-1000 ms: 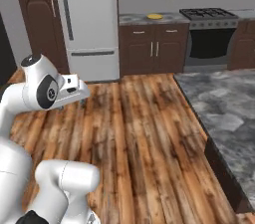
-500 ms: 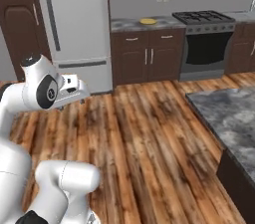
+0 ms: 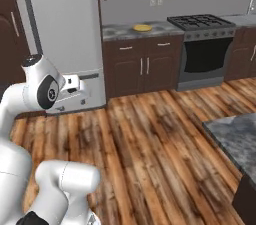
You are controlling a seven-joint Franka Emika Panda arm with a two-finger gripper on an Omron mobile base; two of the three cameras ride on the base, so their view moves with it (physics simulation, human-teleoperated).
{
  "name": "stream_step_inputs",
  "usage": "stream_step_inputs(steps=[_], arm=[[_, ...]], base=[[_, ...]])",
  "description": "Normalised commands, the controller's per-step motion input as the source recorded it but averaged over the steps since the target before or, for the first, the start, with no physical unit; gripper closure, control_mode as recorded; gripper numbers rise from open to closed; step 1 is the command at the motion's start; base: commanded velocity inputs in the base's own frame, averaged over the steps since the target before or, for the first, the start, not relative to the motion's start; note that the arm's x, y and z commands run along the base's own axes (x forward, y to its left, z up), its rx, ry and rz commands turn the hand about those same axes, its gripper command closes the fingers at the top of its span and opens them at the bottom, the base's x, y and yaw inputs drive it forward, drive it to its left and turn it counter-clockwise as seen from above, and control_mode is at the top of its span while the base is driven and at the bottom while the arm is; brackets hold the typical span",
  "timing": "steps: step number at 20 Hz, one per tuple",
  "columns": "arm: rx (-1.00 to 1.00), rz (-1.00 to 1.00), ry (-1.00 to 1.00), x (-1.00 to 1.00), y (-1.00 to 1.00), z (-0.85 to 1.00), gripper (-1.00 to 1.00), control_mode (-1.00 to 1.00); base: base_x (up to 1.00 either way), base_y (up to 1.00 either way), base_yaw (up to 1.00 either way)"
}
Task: Move the hot dog bun to the plate on the dining table and place the condiment next to that plate. Then navigate to the fridge and take the sausage and place it on the plate as well.
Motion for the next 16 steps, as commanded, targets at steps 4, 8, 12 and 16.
stream_step_inputs(steps=[4,8,12,16], arm=[[0.0,0.0,0.0,0.0,0.0,0.0,-1.0,1.0],[0.0,0.0,0.0,0.0,0.0,0.0,-1.0,1.0],[0.0,0.0,0.0,0.0,0.0,0.0,-1.0,1.0],[0.0,0.0,0.0,0.0,0.0,0.0,-1.0,1.0]], base=[[1.0,0.35,-0.17],[1.0,0.21,-0.15],[1.0,0.12,-0.14],[1.0,0.0,-0.13]])
